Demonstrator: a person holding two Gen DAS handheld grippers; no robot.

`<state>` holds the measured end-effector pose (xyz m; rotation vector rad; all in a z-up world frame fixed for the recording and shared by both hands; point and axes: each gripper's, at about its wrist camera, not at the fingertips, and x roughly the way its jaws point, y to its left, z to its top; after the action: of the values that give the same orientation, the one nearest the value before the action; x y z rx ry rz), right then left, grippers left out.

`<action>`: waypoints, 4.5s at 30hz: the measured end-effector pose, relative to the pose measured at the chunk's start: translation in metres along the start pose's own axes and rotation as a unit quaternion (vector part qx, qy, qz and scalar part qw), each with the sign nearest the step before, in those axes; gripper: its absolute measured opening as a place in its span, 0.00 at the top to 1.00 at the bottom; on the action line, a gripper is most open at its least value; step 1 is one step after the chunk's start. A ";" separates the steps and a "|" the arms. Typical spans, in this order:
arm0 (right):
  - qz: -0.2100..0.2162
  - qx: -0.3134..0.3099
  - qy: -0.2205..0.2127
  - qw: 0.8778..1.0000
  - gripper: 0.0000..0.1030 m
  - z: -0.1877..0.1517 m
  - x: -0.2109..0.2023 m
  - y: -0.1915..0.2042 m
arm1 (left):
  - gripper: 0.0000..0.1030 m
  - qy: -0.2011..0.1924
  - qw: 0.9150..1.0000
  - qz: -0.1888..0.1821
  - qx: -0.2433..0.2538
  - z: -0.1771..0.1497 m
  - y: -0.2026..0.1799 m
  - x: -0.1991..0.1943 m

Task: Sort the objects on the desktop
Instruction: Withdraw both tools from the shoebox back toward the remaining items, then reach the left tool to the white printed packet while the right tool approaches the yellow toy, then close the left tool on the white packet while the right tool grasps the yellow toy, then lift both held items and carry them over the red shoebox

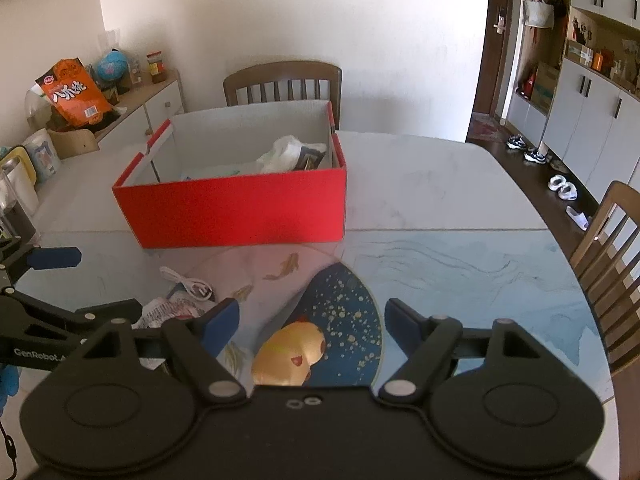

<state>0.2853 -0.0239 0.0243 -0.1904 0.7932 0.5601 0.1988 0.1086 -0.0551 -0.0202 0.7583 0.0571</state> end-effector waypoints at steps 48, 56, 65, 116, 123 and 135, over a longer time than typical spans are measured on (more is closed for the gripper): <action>-0.010 0.007 0.086 0.996 0.42 -0.035 0.084 0.020 | 0.35 0.056 0.997 -0.050 0.006 -0.033 0.002 0.076; -0.009 0.005 0.090 0.996 0.50 -0.035 0.085 0.021 | 0.36 0.059 0.997 -0.055 -0.002 -0.032 0.005 0.076; -0.007 -0.004 0.083 0.997 0.60 -0.035 0.077 0.022 | 0.37 0.053 0.997 -0.059 -0.009 -0.029 0.006 0.071; 0.047 -0.036 -0.002 0.998 0.61 0.017 -0.014 0.024 | 0.37 -0.035 0.997 -0.057 -0.049 0.037 -0.001 -0.028; 0.043 -0.031 -0.027 0.998 0.61 0.040 -0.021 0.022 | 0.37 -0.064 0.995 -0.058 -0.056 0.062 0.009 -0.035; 0.041 -0.028 -0.050 0.998 0.61 0.073 -0.013 0.031 | 0.37 -0.091 0.992 -0.058 -0.063 0.099 0.033 -0.032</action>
<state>0.3066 0.0232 0.0852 -0.1805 0.6919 0.6645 0.2414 0.1445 0.0388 -0.1769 0.5696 -0.0041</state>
